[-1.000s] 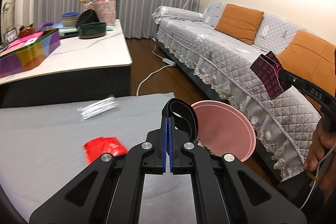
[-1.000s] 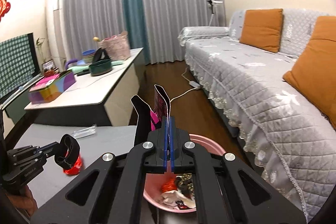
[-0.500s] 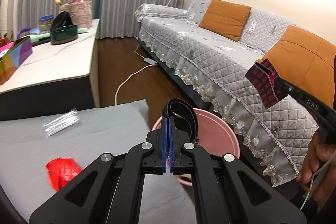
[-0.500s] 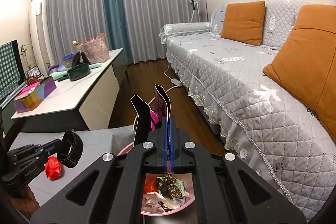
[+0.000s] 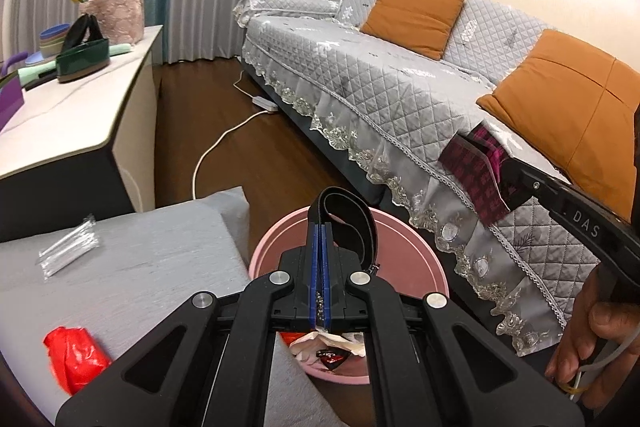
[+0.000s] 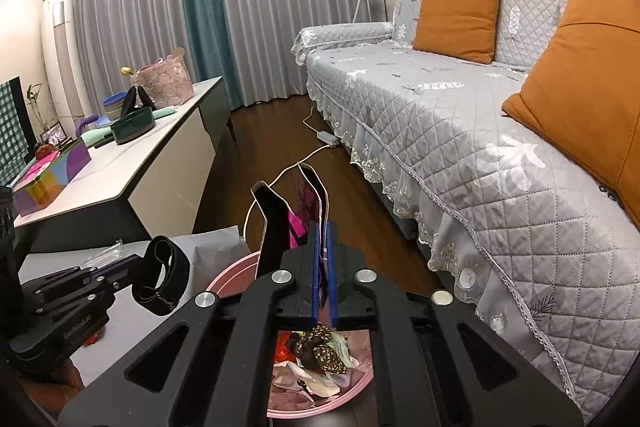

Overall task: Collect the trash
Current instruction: 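Open both tools over the pink bin to drop the packet and band, then move the open right tool down to the red plastic bag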

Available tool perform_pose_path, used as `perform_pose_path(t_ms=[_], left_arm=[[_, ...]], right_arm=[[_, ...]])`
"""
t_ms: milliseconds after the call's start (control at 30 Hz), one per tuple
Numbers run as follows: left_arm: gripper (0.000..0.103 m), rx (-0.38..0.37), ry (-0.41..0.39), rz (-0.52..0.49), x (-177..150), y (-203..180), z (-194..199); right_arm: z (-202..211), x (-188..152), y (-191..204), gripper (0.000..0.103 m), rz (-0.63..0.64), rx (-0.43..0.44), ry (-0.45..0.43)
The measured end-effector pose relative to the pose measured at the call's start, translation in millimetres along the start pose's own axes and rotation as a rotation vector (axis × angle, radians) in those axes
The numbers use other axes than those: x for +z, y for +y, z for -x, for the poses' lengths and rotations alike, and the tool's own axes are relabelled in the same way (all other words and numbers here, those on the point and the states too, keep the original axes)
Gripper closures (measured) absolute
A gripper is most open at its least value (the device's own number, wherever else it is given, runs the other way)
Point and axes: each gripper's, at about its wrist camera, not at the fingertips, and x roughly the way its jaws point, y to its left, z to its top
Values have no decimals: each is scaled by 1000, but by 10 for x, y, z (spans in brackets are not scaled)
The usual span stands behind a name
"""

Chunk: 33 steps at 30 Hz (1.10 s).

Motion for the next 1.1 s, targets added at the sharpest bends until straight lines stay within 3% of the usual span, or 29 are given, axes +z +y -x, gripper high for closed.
perform_pose_path(t_ms=[33,67,100,167,467,800,967,1100], left_arm=[[99,4,7,-2,12,-5,-22],[96,5,21,-3,13,-4,-50],[94,12,28,-3,9,3,-64],[89,31,29,4,-8,40,-48],[89,100,13,32,-128,293,303],[89,184,-46,67,-228,733,989],[89,221,-72,80,-268,939,1283],[89,248,-101,101,-324,1119,1516]], right_arm=[[-21,0,-6,94,-2,-3,5],[-42,-1,-13,83,-4,-7,12],[-58,-2,-21,62,-7,-16,16],[-58,-7,-45,47,-20,-43,10],[61,31,118,47,-6,6,-46],[307,-51,622,33,56,92,-124],[393,-151,978,17,119,153,-113],[452,-273,1297,14,185,179,-104]])
